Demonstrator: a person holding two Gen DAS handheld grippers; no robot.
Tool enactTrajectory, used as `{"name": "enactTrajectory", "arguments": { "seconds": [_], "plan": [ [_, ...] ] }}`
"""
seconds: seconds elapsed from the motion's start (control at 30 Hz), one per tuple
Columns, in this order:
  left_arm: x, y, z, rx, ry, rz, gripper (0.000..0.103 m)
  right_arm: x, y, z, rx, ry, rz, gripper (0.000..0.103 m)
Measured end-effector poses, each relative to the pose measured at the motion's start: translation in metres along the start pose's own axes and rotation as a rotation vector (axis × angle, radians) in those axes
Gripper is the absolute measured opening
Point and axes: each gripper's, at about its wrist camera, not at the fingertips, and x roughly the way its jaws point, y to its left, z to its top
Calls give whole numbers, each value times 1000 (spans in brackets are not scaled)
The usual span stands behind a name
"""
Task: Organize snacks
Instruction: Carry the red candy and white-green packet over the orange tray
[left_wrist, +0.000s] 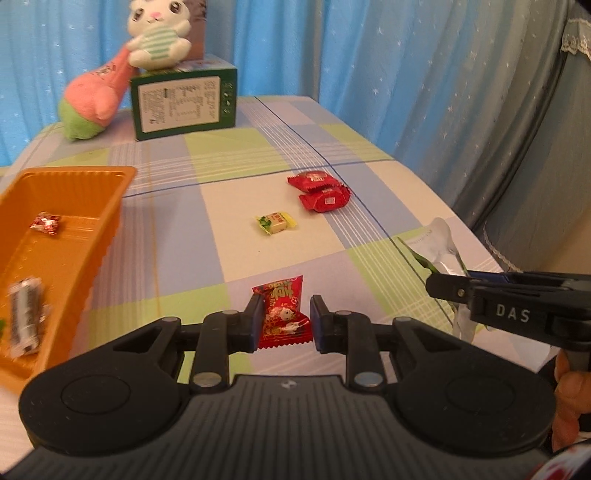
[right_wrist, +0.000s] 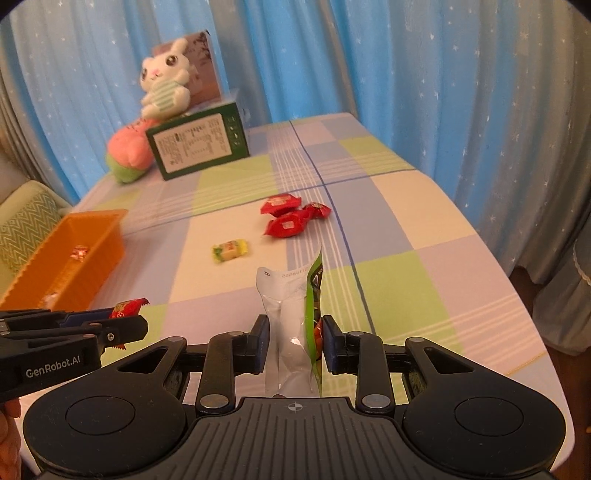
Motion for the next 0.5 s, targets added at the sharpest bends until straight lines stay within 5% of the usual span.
{"name": "enactTrajectory", "arguments": {
  "seconds": [0.5],
  "plan": [
    [-77, 16, -14, -52, -75, 53, 24, -56, 44, -8, -65, -60, 66, 30]
  ]
}}
